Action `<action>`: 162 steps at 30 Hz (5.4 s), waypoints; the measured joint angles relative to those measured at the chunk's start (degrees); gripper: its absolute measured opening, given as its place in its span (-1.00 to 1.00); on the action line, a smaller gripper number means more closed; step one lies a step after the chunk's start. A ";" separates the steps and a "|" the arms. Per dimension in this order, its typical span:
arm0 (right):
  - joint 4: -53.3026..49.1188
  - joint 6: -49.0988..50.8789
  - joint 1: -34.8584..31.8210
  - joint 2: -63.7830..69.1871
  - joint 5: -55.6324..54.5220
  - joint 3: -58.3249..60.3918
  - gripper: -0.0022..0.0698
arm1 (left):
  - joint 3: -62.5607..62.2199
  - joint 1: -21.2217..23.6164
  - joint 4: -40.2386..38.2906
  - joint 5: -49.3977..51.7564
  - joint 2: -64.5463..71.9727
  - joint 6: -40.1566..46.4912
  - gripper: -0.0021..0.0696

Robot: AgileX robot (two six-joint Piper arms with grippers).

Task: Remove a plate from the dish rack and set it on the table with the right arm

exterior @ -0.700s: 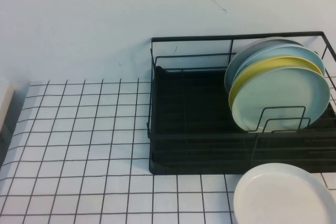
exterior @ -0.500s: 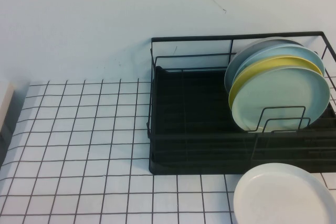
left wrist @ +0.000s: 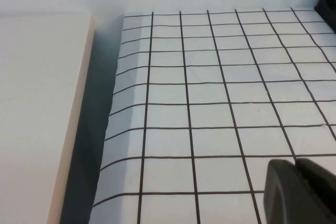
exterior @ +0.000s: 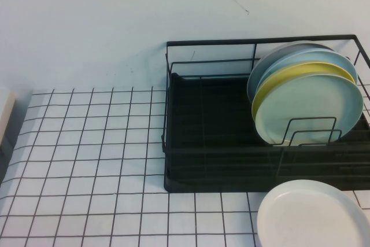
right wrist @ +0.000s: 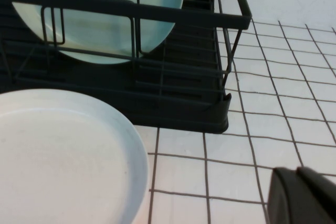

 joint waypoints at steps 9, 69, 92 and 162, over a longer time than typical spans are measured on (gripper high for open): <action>0.00 0.00 0.00 0.00 0.00 0.00 -0.95 | 0.00 0.00 0.00 0.00 0.00 0.00 -0.95; 12.94 -28.99 0.08 34.71 16.50 -43.14 -0.95 | 0.00 0.00 0.00 0.00 0.00 0.00 -0.95; 28.08 -71.84 3.08 73.36 1.60 -52.46 -0.02 | 0.00 0.00 0.00 0.00 0.00 0.00 -0.95; 30.41 -75.54 6.98 93.26 -18.36 -57.01 -0.82 | 0.00 0.00 0.00 0.00 0.00 0.00 -0.95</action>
